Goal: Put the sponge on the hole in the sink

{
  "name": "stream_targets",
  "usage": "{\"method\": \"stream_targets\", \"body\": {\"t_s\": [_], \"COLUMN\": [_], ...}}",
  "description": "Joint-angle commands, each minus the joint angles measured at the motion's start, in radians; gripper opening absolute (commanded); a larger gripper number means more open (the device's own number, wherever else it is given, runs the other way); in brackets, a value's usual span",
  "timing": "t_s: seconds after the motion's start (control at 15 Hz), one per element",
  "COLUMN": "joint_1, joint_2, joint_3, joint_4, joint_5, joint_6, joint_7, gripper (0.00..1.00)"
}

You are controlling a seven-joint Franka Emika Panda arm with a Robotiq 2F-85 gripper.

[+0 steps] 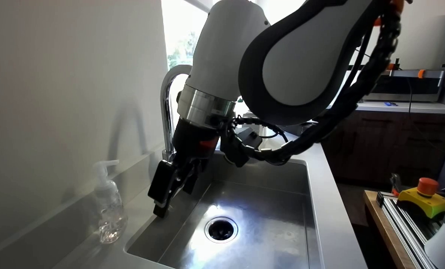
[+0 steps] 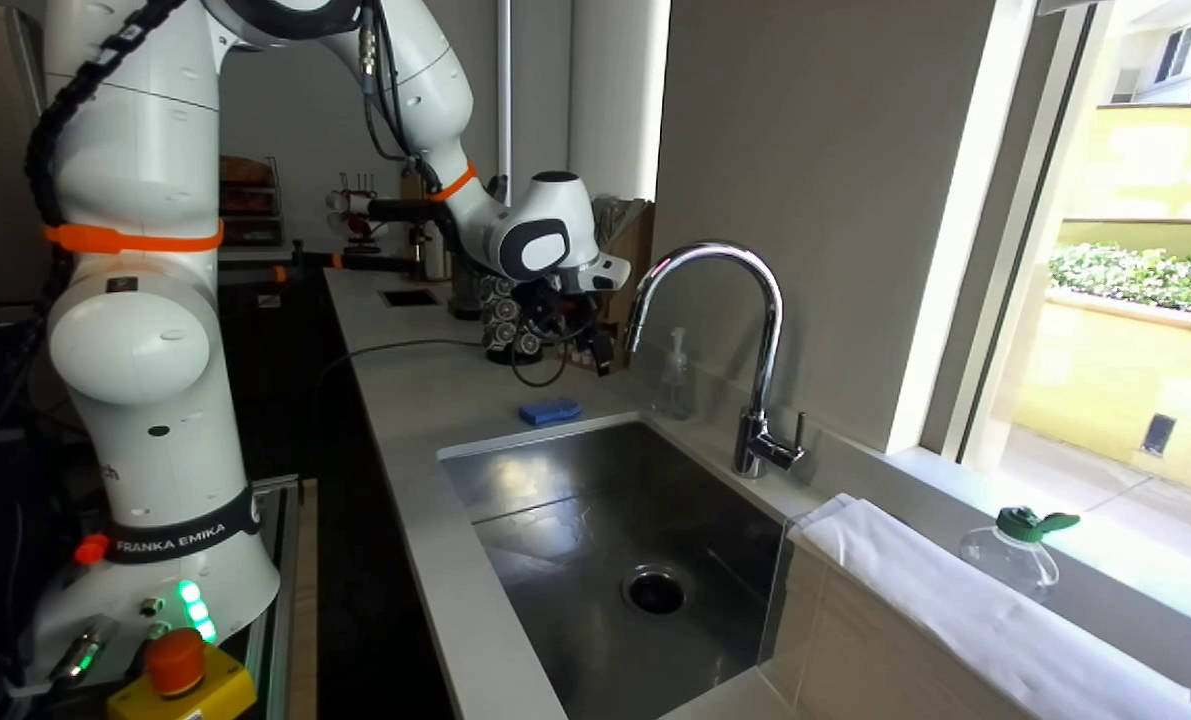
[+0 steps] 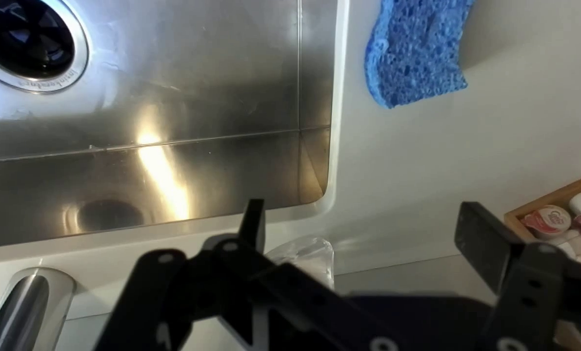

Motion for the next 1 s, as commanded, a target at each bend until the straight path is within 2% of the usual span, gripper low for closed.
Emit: {"method": "stream_targets", "body": {"t_s": [0.0,0.2,0.6,0.93], "joint_1": [0.050,0.097,0.171,0.189], "joint_2": [0.029,0.041,0.059,0.126], "joint_3": [-0.024,-0.019,-0.013,-0.017], "joint_4": [0.029,0.052,0.122,0.171], "joint_5": [-0.107,-0.199,-0.343,-0.404], "joint_6": [-0.050,-0.090,-0.299,-0.283], "joint_7": [0.085,0.136,0.255,0.273], "gripper": [1.00,1.00,1.00,1.00]}}
